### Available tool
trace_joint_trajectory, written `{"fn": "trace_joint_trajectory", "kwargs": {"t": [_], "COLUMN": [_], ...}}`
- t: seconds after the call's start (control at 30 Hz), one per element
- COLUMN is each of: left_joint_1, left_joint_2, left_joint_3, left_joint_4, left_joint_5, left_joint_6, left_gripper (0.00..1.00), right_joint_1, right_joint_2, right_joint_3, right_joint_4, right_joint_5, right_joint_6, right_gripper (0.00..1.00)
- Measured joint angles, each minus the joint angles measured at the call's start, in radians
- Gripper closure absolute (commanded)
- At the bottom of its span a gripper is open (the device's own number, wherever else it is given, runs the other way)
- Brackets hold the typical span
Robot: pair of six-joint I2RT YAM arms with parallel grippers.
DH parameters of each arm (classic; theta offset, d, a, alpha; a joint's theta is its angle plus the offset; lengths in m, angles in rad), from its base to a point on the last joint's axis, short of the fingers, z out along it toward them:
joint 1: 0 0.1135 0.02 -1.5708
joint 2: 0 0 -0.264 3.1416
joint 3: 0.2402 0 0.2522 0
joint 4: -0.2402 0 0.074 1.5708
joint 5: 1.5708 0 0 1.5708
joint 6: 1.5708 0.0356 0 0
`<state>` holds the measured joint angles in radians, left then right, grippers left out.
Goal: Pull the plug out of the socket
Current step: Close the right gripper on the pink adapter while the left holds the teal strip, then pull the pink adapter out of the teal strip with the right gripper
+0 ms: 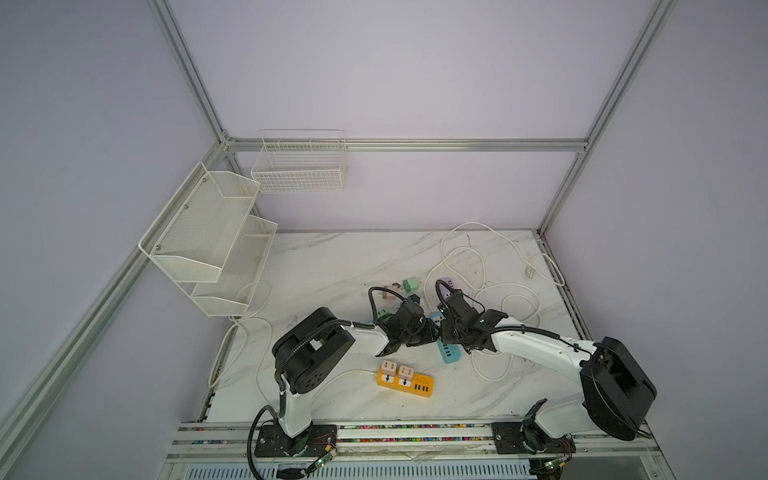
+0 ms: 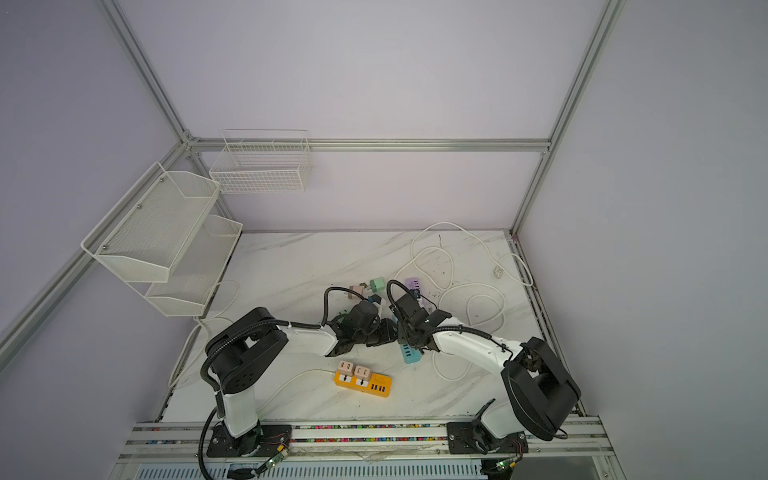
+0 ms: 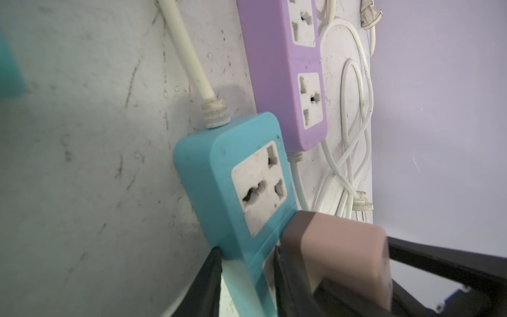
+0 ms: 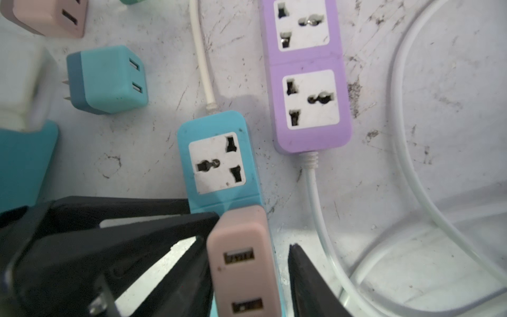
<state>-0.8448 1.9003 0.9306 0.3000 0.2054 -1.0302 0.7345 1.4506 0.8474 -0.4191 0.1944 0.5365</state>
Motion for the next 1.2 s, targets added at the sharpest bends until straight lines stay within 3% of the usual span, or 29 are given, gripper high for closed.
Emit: {"fn": "trace_joint_trajectory", "kwargs": {"t": [0.97, 1.2], "left_joint_1": [0.0, -0.004], "left_joint_2": [0.008, 0.031], "left_joint_3": [0.0, 0.0], "left_joint_4": [0.018, 0.066], "left_joint_5": [-0.001, -0.002], "left_joint_6": [-0.011, -0.073], "left_gripper": [0.7, 0.7], "right_joint_1": [-0.014, -0.029], "right_joint_2": [0.034, 0.032], "right_joint_3": [-0.023, -0.023], "right_joint_4": [0.066, 0.062], "right_joint_5": [-0.018, -0.018], "right_joint_6": [-0.048, -0.049], "right_gripper": [0.76, 0.83]}}
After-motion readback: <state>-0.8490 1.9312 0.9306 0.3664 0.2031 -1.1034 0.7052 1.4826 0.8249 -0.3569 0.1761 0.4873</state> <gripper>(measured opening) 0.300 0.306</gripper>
